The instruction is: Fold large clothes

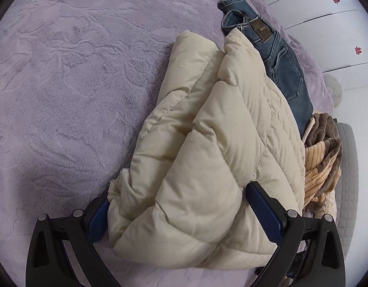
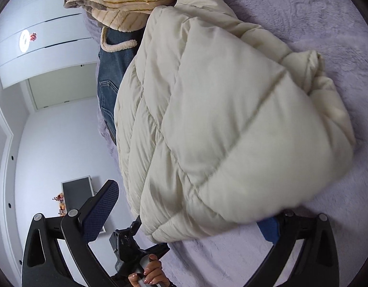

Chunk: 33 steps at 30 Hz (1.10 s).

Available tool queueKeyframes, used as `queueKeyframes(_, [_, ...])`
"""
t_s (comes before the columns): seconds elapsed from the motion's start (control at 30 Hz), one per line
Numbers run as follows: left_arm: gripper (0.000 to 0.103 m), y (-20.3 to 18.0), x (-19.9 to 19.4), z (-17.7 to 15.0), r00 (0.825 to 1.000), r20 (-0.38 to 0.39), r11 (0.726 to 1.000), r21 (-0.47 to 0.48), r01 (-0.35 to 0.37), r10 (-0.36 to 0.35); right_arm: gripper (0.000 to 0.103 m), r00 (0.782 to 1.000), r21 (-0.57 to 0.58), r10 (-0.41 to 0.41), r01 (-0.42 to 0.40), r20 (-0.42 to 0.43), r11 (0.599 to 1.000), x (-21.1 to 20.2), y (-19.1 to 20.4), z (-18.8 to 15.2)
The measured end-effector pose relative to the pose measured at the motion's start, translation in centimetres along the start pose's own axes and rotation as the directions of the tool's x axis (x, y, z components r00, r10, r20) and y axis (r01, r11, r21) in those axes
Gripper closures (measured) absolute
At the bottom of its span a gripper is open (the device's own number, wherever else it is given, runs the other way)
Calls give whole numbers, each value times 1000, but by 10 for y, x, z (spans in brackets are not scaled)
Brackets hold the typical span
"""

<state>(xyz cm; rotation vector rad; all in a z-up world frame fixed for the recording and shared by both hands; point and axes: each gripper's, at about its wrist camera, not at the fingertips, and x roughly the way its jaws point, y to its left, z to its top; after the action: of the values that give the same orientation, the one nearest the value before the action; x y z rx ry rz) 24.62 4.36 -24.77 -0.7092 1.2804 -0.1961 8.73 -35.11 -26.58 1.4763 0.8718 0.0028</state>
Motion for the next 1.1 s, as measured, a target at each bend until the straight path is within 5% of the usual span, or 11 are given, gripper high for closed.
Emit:
queueKeyframes(0.07, [1,0,1,2,1000,8,1000,1,-9,9,0,1000,12,-8,8,11,1000,5,-2,5])
queueKeyframes(0.17, [29,-3,-1,0,1000,12,999,33,-5,5,8,1000,60,5,-6,22,998,5,-8,7])
queueKeyframes(0.23, [52,-7,-2,1,1000,1,998,48,28,-28,42,1000,92,5,-7,24,996,4,-14,8])
queueKeyframes(0.3, [66,-12,-6,1,999,0,997,69,43,-43,56,999,123,37,-39,19,992,3,-21,7])
queueKeyframes(0.37, [69,-18,-12,0,999,6,995,92,49,-50,69,997,119,68,-70,22,990,-1,-23,5])
queueKeyframes(0.47, [70,-21,-25,-3,997,15,992,105,69,-71,74,995,102,102,-104,21,989,-6,-21,-1])
queueKeyframes(0.87, [70,-4,-87,-65,998,21,988,138,61,-65,75,984,120,168,-161,-54,980,-51,-39,-37])
queueKeyframes(1.1, [70,42,-108,-107,997,-75,986,161,33,-21,75,987,151,143,-132,-68,980,-72,-67,-84])
